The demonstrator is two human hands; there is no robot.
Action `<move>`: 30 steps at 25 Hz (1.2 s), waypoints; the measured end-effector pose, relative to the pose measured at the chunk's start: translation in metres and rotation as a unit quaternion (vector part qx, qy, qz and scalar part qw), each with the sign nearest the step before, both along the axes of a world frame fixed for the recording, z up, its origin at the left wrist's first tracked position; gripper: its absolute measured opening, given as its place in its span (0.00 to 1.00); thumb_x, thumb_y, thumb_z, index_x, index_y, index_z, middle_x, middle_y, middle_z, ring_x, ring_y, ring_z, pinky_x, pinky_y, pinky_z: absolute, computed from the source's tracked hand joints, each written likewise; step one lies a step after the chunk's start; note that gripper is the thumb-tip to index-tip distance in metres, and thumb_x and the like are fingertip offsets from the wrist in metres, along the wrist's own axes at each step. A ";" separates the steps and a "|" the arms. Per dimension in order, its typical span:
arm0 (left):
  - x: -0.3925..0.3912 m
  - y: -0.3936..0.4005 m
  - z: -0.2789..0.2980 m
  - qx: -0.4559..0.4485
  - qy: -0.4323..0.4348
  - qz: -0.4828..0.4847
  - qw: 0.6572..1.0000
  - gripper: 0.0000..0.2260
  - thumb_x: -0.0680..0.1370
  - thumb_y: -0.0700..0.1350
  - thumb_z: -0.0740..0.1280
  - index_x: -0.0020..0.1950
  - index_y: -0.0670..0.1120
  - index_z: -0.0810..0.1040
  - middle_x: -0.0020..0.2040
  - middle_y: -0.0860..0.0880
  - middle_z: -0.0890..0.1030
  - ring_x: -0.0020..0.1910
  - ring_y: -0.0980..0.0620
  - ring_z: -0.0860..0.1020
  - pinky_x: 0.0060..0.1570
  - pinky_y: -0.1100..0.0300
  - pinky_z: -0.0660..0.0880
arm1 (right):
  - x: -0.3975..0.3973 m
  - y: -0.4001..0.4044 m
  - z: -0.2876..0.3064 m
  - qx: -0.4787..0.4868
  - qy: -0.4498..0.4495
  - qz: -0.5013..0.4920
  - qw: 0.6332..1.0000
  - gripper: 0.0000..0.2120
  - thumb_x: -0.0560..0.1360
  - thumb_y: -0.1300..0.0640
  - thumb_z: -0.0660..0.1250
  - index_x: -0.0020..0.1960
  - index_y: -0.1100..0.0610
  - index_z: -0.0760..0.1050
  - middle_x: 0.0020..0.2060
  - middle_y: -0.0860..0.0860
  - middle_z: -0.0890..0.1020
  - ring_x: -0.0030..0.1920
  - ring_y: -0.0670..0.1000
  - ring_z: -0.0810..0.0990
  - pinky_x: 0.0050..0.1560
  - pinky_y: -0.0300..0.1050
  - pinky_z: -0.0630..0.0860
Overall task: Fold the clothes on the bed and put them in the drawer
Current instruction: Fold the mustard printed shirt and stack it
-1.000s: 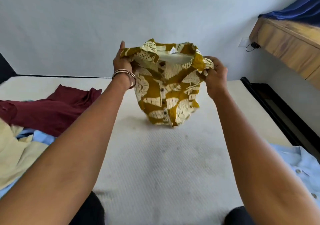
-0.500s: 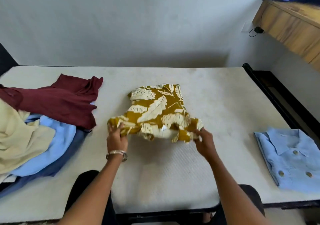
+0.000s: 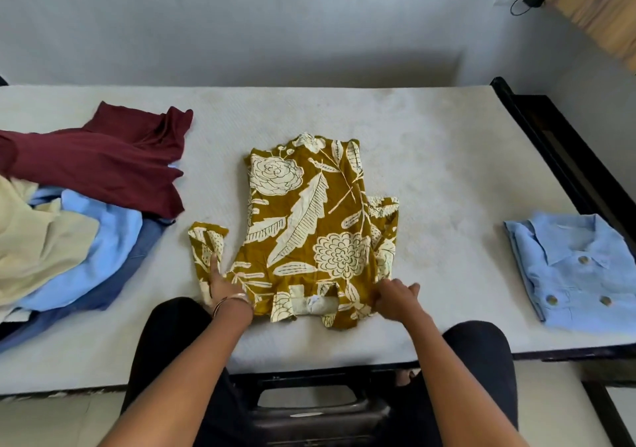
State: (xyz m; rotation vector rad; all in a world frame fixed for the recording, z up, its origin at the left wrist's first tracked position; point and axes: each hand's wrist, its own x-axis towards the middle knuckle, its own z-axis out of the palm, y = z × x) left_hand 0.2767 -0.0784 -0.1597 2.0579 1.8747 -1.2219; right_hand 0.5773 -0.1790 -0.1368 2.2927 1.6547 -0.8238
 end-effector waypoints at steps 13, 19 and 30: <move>0.126 -0.008 0.012 -0.193 -0.279 -0.231 0.912 0.25 0.77 0.66 0.58 0.72 0.60 0.65 0.66 0.44 0.75 0.65 0.42 0.72 0.62 0.48 0.68 | 0.033 0.069 -0.023 0.152 0.374 -0.653 0.641 0.03 0.75 0.63 0.67 0.44 0.62 0.76 0.48 0.59 0.82 0.48 0.59 0.80 0.53 0.55 0.78; 0.133 -0.032 0.030 -0.401 -0.237 -0.104 0.879 0.28 0.73 0.71 0.61 0.66 0.56 0.76 0.46 0.47 0.85 0.35 0.51 0.83 0.58 0.56 0.76 | 0.033 0.013 -0.020 0.184 0.527 -0.746 0.362 0.03 0.74 0.60 0.60 0.43 0.56 0.72 0.37 0.51 0.76 0.34 0.50 0.74 0.34 0.41 0.72; 0.158 -0.035 -0.003 -0.198 -0.357 -0.175 0.896 0.27 0.79 0.47 0.64 0.76 0.57 0.59 0.66 0.46 0.65 0.57 0.46 0.73 0.54 0.58 0.70 | 0.072 0.021 0.007 0.009 0.589 -0.742 0.321 0.12 0.72 0.65 0.72 0.51 0.55 0.73 0.33 0.51 0.69 0.32 0.45 0.63 0.33 0.34 0.63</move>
